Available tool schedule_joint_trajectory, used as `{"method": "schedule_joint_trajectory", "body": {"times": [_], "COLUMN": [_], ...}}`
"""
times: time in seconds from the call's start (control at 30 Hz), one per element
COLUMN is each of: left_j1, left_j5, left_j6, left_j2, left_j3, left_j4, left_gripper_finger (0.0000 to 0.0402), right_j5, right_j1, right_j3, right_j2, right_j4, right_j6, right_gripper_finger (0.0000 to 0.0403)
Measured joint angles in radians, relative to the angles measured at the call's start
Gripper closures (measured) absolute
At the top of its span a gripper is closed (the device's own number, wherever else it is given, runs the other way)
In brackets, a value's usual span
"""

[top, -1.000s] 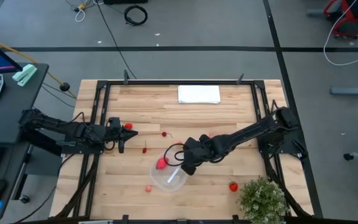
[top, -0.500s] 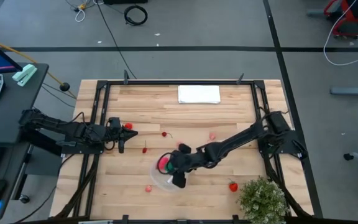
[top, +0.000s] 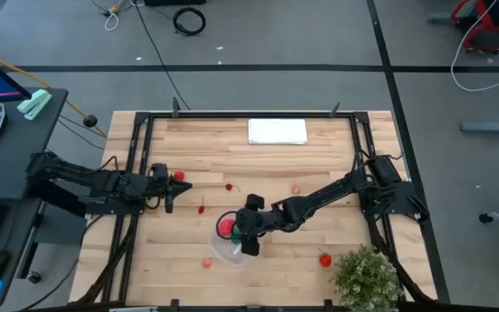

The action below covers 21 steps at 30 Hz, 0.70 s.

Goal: Pick and placing Produce into tupperware
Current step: Put the red strawberry into the transparent bin

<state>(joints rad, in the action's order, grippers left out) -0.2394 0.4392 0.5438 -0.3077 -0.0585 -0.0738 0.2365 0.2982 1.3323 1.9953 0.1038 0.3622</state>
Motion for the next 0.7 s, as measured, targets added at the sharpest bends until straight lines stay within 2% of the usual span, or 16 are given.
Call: {"method": "schedule_joint_trajectory", "body": {"times": [0.2, 0.37, 0.53, 0.6, 0.7], "left_j1": [0.018, 0.084, 0.158, 0.177, 0.193], "left_j5": [0.006, 0.009, 0.012, 0.002, -0.016], "left_j6": [-0.076, -0.182, -0.032, 0.023, 0.027], "left_j2": [0.000, -0.006, -0.025, -0.049, -0.100], "left_j3": [0.002, -0.031, -0.066, -0.065, -0.064], "left_j4": [0.018, -0.045, -0.295, -0.299, -0.299], "left_gripper_finger": [0.0366, 0.0327, 0.0261, 0.0237, 0.0213], "right_j5": [0.032, 0.044, 0.047, 0.052, 0.051], "right_j1": [-0.052, -0.091, -0.112, -0.114, -0.115], "right_j3": [0.000, 0.002, 0.002, 0.002, 0.002], "right_j2": [-0.043, -0.104, -0.158, -0.170, -0.181], "right_j4": [0.002, 0.015, 0.023, 0.021, 0.037], "right_j6": [-0.070, -0.095, -0.099, -0.114, -0.136], "right_gripper_finger": [0.0114, 0.0118, 0.0120, 0.0121, 0.0121]}}
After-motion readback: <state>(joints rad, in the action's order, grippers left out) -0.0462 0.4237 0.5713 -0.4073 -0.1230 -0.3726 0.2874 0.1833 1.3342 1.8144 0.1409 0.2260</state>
